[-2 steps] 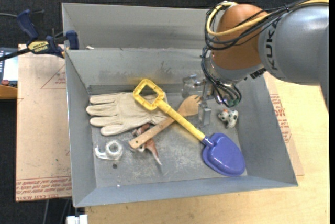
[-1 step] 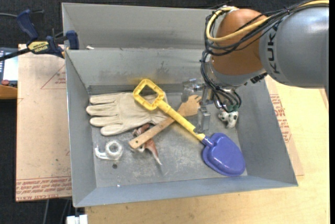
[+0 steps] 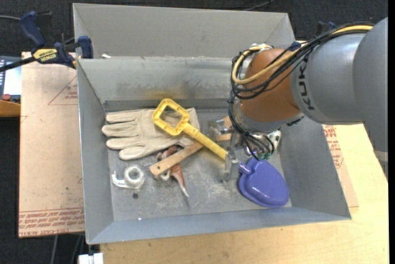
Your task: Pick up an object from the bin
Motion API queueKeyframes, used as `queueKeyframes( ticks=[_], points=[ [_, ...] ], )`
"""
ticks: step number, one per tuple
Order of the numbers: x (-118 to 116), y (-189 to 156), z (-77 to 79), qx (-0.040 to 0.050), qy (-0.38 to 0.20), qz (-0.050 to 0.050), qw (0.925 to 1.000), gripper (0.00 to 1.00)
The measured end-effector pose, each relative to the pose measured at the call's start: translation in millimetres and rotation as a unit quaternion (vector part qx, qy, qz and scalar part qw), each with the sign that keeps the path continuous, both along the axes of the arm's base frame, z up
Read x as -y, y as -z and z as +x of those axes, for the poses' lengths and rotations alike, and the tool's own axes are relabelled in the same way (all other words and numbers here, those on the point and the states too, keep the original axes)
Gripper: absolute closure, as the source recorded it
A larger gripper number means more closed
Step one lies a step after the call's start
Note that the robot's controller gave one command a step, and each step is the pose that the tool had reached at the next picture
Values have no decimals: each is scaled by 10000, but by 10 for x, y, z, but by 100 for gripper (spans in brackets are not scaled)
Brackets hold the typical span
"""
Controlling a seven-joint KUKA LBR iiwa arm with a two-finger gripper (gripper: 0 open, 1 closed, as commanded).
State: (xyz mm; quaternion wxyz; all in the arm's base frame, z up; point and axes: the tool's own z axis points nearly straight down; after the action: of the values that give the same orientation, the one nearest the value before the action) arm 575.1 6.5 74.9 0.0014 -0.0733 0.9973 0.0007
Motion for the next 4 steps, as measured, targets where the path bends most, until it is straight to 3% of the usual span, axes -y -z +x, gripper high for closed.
queueKeyframes(
  ticks=[1,2,3,4],
  points=[
    [68,-179,123,21,55,8,10000,0],
    [57,-2,144,20,1707,19,9853,0],
    [52,40,139,18,1748,18,9846,0],
    [63,42,167,14,1515,18,9885,0]
  ],
)
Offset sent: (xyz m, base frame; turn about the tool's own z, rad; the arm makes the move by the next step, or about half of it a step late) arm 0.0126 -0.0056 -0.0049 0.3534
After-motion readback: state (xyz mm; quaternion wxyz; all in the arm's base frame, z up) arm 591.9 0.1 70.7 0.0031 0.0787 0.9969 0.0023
